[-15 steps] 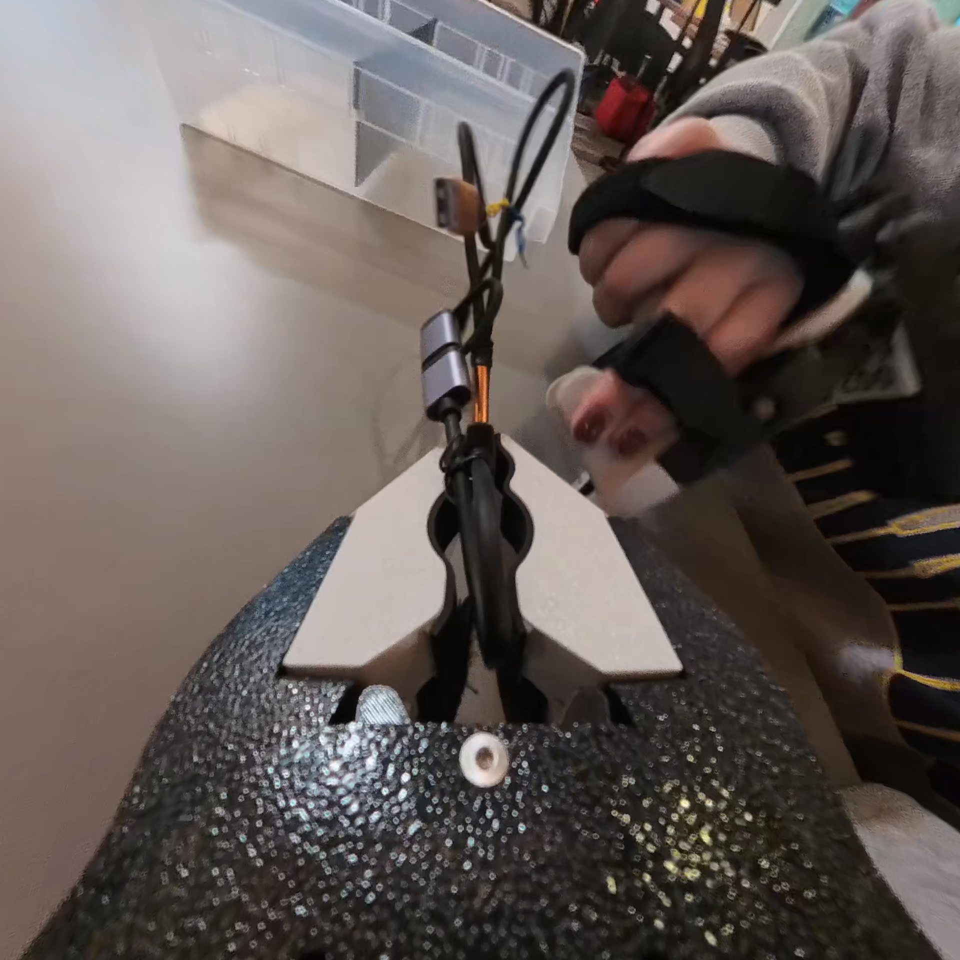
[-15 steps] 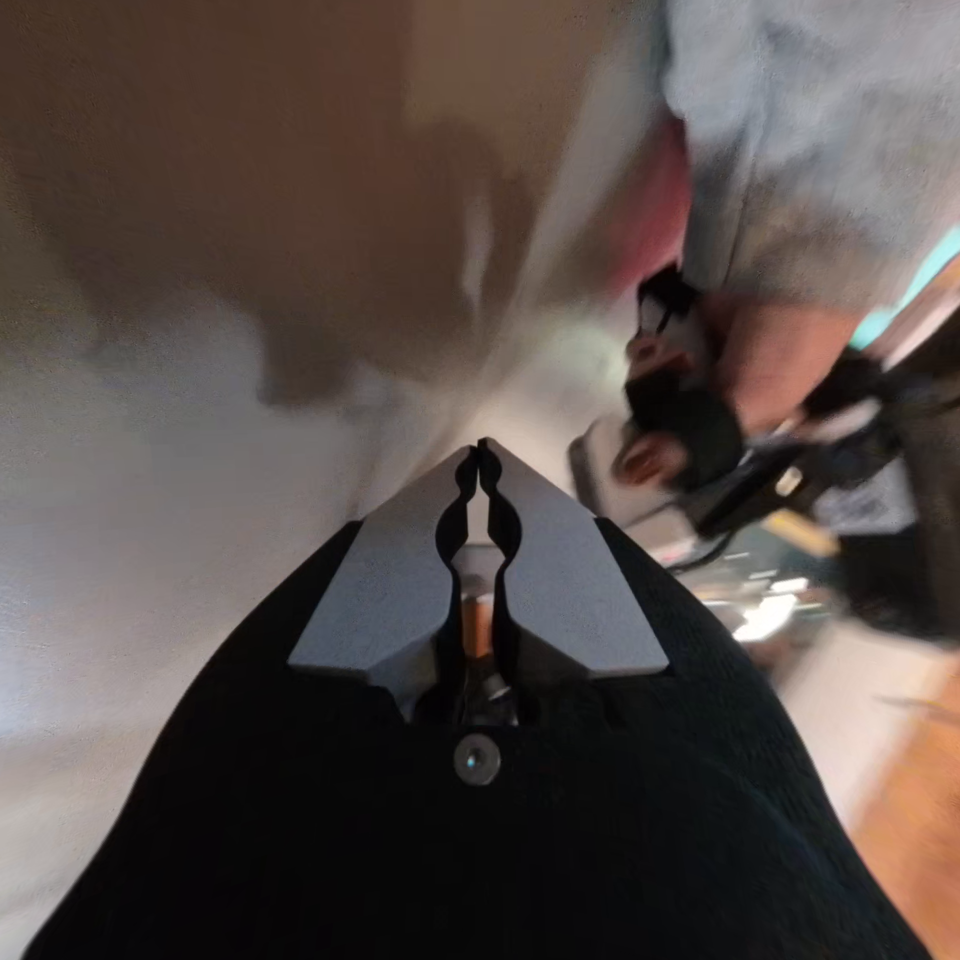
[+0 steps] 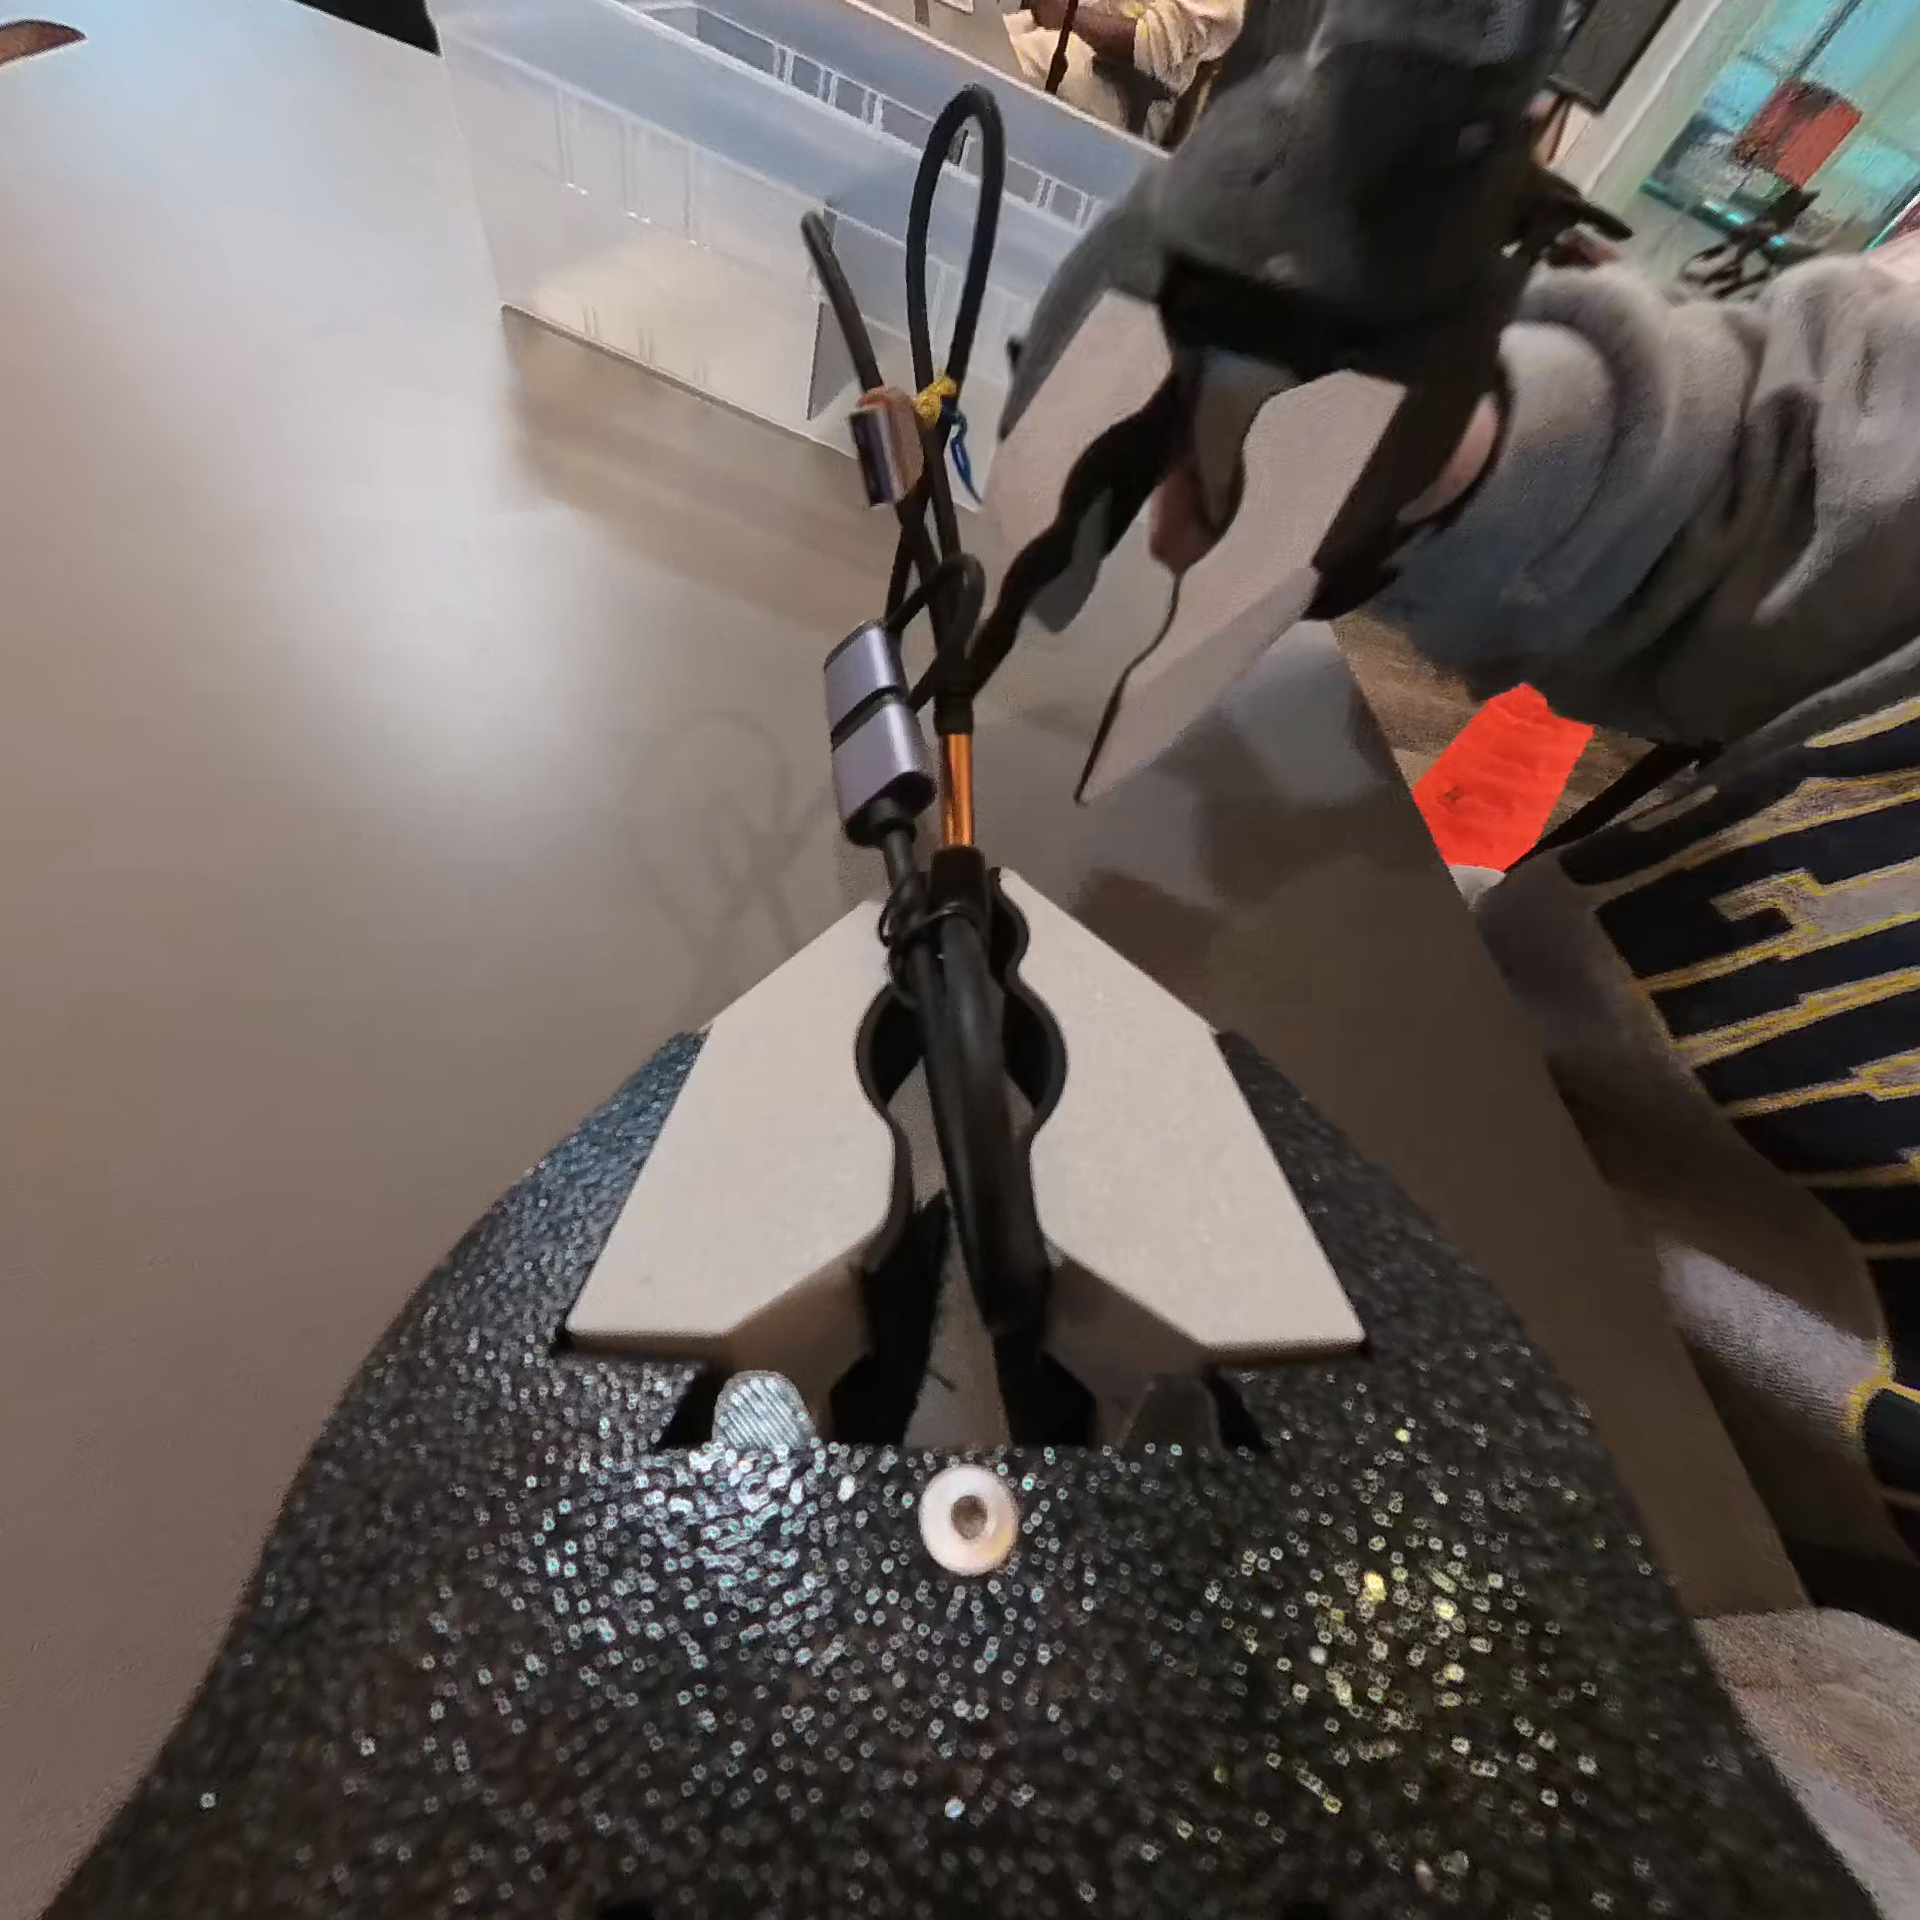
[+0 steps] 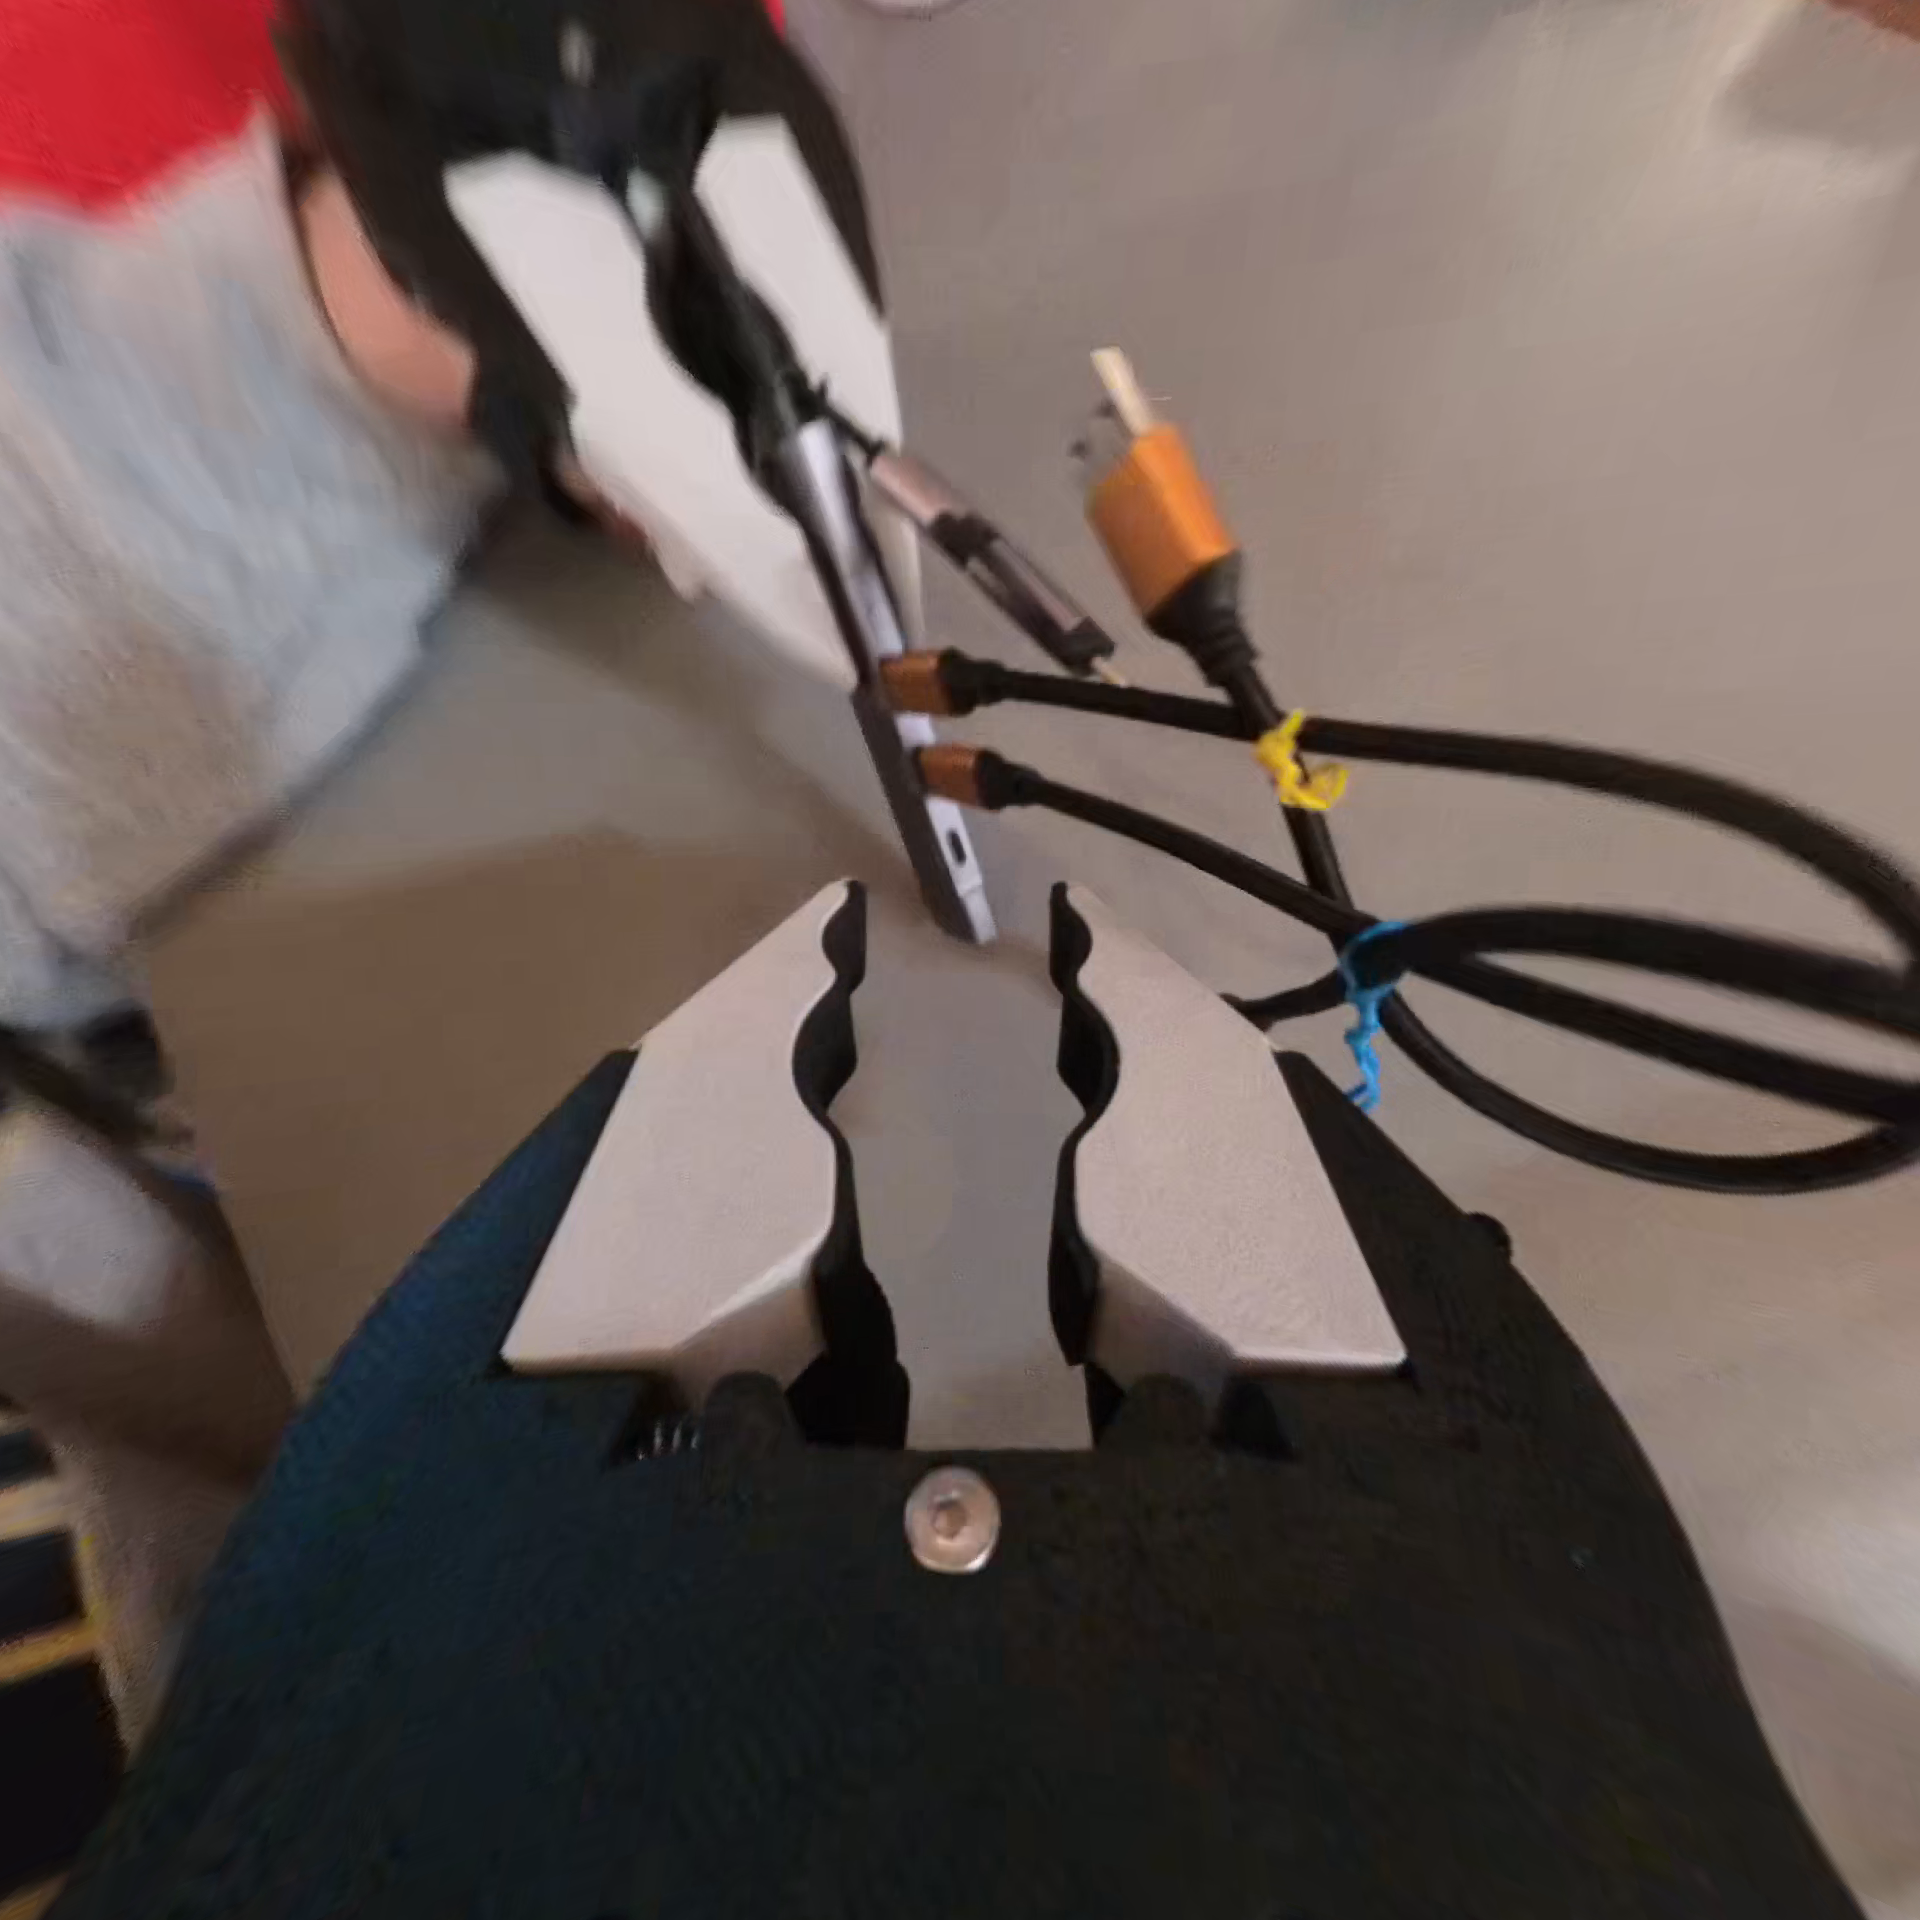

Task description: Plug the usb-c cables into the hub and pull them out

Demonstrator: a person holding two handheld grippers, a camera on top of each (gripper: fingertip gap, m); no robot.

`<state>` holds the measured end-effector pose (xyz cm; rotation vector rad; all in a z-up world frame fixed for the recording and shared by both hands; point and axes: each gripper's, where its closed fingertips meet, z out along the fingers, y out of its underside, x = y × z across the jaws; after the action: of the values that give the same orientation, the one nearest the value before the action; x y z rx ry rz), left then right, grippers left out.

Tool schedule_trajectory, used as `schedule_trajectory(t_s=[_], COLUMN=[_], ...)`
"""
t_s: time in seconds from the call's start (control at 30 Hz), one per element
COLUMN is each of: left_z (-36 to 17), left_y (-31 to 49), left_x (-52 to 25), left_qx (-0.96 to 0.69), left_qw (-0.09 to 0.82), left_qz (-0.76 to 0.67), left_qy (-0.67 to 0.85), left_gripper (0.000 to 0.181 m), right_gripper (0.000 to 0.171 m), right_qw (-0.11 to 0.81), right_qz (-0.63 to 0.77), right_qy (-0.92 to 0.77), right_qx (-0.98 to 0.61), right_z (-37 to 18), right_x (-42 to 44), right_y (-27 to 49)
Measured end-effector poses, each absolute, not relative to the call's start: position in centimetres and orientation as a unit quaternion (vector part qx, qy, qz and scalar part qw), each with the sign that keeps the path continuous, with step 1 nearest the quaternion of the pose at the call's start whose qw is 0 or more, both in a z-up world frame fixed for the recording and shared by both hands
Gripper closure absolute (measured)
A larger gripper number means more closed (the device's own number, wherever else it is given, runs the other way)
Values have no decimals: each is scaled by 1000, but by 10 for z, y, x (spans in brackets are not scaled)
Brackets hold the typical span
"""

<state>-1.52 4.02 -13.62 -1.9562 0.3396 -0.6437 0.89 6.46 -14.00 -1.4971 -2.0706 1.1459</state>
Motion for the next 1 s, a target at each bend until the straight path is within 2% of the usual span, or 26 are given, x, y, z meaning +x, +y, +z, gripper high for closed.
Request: schedule_trajectory(t_s=[0.03, 0.17, 0.27, 0.7, 1.0], left_z=[-136, -137, -137, -138, -138], left_y=[40, 39, 38, 37, 37], left_x=[-15, -15, -15, -16, -17], left_qx=[-809, -807, -806, -803, -803], left_qw=[503, 505, 506, 505, 505], left_qz=[-268, -270, -271, -279, -282], left_qy=[140, 143, 145, 147, 147], left_gripper=[173, 174, 174, 173, 174], right_gripper=[137, 151, 164, 165, 164], right_qw=[157, 140, 154, 179, 160], right_qz=[449, 585, 613, 596, 595], right_qy=[-694, -588, -579, -630, -627], right_qx=[-540, -541, -516, -464, -477], right_z=[-138, -125, -124, -125, -130], right_x=[5, -9, -11, -11, -13], right_y=[63, 60, 61, 58, 59])
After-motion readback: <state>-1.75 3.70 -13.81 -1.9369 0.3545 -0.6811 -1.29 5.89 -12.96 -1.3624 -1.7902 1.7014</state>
